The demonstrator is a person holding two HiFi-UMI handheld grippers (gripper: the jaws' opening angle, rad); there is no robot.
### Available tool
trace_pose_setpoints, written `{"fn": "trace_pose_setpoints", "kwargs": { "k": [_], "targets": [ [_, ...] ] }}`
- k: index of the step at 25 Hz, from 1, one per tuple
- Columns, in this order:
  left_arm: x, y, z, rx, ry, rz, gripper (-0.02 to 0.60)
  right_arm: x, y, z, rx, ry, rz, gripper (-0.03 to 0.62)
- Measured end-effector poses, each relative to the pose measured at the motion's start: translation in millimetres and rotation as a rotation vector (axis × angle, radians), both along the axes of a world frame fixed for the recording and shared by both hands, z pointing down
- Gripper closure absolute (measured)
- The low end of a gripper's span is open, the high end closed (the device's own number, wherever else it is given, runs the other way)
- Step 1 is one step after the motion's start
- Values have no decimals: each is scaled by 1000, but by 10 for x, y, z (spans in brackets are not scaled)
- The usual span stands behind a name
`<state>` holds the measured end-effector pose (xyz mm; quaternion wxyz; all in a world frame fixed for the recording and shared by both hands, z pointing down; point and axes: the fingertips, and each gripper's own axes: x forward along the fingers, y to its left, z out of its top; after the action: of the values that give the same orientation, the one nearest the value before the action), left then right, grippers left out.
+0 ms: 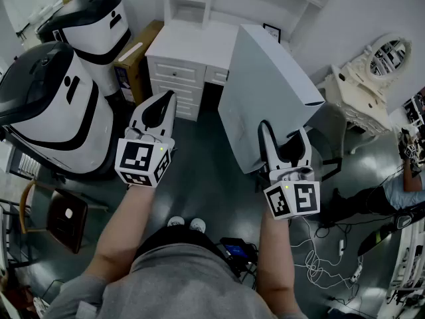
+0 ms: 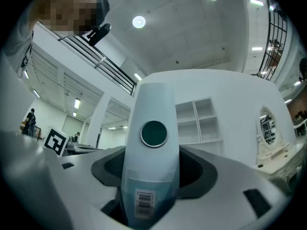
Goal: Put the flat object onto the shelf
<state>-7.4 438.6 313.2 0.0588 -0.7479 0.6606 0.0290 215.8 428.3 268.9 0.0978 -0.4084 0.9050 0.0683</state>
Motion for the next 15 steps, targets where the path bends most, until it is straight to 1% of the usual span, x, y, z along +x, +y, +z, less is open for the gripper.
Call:
{"fn": "trace_pose_setpoints", "kwargs": {
  "k": [6, 11, 15],
  "targets": [
    [26, 50, -39, 13, -13, 1, 575, 33, 62, -31, 15, -4, 8, 295],
    [121, 77, -59, 17, -11, 5, 575, 152, 61, -53, 4, -58, 19, 295],
    [208, 63, -81, 22, -14, 0, 575, 239, 19, -57, 28, -39, 44, 295]
  ]
}}
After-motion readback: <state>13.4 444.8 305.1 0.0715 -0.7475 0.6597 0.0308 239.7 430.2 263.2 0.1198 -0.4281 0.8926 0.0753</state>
